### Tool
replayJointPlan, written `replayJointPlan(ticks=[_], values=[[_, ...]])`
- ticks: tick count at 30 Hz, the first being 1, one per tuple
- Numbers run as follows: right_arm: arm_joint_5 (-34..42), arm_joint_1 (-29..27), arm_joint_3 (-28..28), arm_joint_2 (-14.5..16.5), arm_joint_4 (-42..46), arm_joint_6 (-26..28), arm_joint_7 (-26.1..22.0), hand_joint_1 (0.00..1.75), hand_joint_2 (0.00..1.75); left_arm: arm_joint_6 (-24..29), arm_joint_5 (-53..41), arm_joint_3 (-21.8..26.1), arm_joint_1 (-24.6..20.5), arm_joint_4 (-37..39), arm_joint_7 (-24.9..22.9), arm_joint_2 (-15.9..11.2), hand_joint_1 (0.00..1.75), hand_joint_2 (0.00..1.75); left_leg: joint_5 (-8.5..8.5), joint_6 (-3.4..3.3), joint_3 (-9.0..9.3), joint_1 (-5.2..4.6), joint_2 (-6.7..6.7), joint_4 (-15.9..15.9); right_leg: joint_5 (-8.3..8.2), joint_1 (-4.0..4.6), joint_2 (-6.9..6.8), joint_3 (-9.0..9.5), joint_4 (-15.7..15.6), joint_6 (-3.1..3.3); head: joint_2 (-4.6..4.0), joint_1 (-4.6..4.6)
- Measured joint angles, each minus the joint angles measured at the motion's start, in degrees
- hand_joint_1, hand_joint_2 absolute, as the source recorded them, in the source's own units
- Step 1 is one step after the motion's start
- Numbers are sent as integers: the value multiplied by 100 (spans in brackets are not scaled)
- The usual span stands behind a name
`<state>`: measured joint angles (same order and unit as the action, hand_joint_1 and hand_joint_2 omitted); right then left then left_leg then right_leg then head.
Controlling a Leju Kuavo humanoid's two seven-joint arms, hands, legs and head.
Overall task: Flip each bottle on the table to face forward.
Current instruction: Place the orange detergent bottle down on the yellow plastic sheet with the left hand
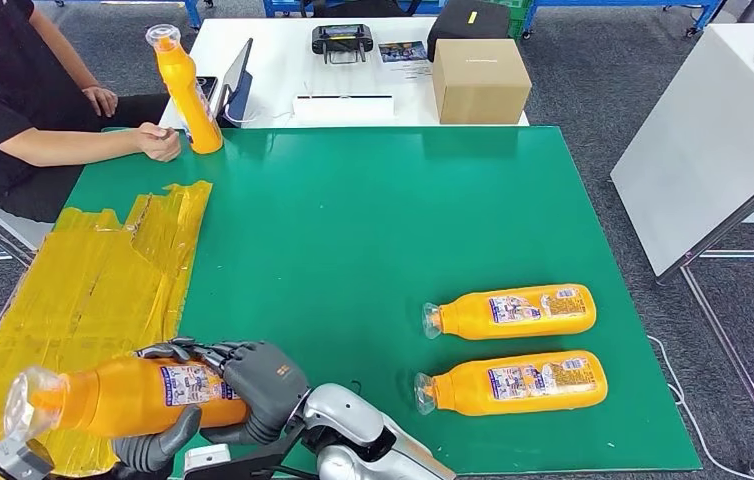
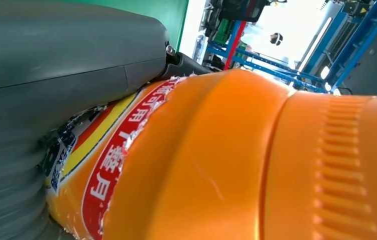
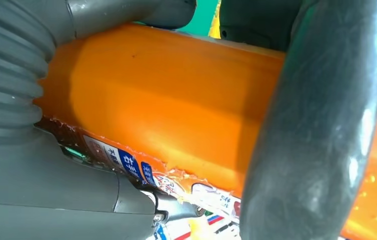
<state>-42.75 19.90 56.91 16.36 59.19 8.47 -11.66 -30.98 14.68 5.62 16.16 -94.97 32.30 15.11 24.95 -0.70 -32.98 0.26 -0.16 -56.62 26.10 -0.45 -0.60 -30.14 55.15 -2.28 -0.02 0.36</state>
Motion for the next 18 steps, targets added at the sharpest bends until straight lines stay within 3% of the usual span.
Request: replayJointPlan(ticks=[3, 7, 13, 15, 18], values=[[-105, -74, -16, -29, 14, 163, 107, 0, 175, 125, -176, 29, -14, -34, 28, 14, 175, 175, 0, 0, 0, 0, -1, 0, 0, 0, 0, 0, 0, 0, 0, 1], [-243, -264, -131, -137, 216, 393, 298, 0, 0, 846, -1052, 90, -48, -191, 315, 40, 175, 175, 0, 0, -1, 0, -1, 0, 0, 0, 0, 0, 0, 0, 0, 1], [-309, -633, -545, -456, 1035, 494, 388, 0, 0, 2800, -2858, 500, -359, -305, 678, -19, 175, 175, 0, 0, -1, 0, -2, 0, 0, 1, -1, 2, 0, 0, 0, -1], [-293, -697, -678, -561, 1258, 490, 375, 0, 0, 3289, -3346, 622, -469, -300, 679, -63, 175, 175, -1, 0, 0, 0, -3, 0, 0, 1, -1, 3, 0, 0, 0, 0], [-223, -780, -825, -734, 1580, 457, 280, 0, 0, 4604, -4829, 710, -636, -197, 472, -168, 175, 175, -2, 0, 1, 0, -2, 0, -1, 0, -1, 3, 0, -1, 0, 1]])
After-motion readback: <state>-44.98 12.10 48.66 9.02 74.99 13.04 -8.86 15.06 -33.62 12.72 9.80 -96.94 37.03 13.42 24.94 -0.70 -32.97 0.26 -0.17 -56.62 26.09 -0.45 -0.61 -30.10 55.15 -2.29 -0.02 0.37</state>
